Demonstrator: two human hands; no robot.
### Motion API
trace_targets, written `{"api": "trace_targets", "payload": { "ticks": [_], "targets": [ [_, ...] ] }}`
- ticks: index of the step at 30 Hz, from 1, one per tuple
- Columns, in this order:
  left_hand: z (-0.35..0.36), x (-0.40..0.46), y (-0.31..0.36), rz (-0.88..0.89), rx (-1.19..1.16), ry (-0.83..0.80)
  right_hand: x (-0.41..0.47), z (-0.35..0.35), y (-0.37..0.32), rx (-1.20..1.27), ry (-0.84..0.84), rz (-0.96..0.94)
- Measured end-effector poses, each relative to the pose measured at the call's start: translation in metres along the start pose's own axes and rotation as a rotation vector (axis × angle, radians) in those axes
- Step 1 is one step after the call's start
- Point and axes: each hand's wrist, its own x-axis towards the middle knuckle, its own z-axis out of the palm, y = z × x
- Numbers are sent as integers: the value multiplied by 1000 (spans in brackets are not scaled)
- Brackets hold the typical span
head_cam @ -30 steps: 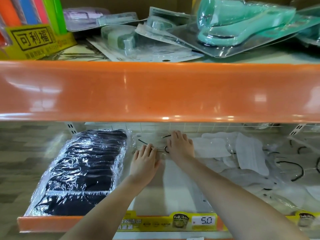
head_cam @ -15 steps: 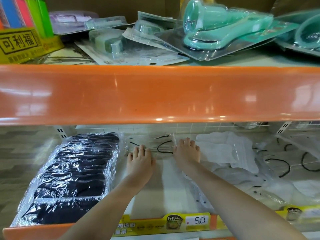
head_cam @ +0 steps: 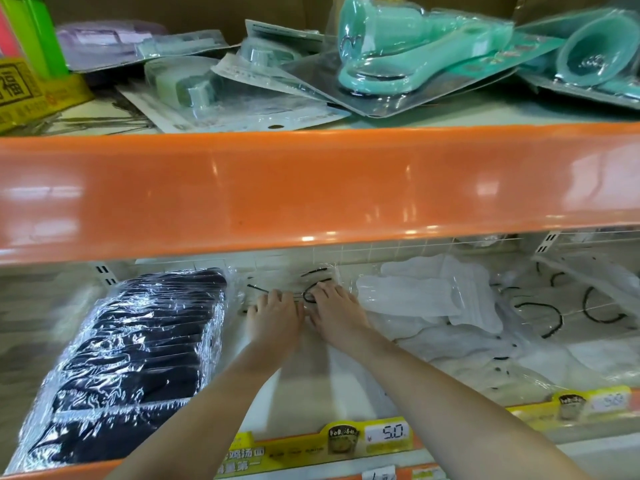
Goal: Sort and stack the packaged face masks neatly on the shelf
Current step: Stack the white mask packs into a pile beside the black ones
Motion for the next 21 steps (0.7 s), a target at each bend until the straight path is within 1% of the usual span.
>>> {"api": "trace_targets", "payload": {
  "ticks": [3,6,10,12,16,18,21],
  "targets": [
    [-13,1,12,89,-16,41,-2,-9,3,62,33,31],
    [-21,-2,33,172,-71,72,-12,-20,17,73,86,79],
    [-21,-5,72,270,-172,129,-39,-35,48,93,132,134],
    [-19,-7,93,309,-197,121,-54,-42,67,95,133,149],
    [-11,-19,130,370,-152,77,-83,-54,100,111,61,120],
    [-5,-27,143,377,-131,42,-93,-58,113,138,-24,108],
    [2,-42,154,416,-174,-30,-106,-60,130,174,-125,84]
  ]
}}
